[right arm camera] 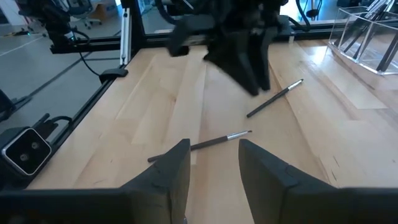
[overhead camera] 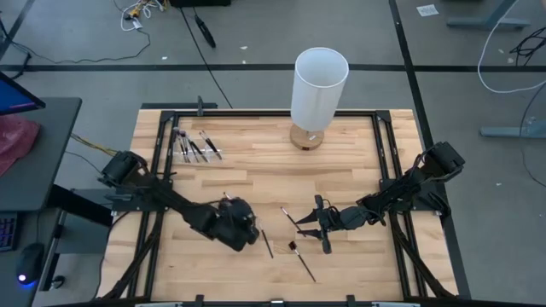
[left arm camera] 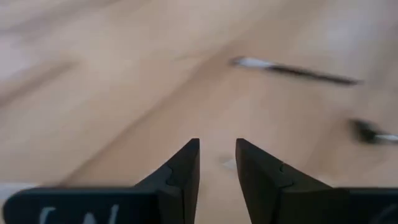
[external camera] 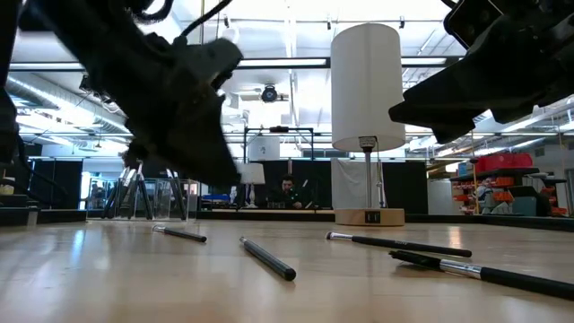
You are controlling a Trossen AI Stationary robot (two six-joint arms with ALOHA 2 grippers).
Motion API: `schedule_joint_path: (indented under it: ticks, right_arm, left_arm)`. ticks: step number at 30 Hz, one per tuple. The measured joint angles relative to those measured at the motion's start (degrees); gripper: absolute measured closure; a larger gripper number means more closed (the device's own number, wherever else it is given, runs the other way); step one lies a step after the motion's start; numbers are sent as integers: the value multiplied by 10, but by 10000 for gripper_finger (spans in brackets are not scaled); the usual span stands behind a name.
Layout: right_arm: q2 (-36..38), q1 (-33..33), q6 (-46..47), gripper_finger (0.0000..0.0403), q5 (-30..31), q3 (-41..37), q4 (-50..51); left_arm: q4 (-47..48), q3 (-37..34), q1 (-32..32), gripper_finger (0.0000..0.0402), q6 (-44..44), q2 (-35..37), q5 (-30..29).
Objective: Put items in baskets/containers
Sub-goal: Put the black eyeshadow brush into the transparent organizer
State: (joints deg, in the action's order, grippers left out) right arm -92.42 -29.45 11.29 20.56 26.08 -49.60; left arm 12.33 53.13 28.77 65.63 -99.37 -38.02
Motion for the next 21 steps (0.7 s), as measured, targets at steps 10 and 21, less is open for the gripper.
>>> schedule_joint_path:
  ticks: [10,21]
  right_arm:
    - [0,0,-9,266,0,0,0]
    - [0,0,-49,266,0,0,-2]
  left_arm:
    - [314,102,9,288,226,0,-63]
    - [302,25,9,153,424,0,-7]
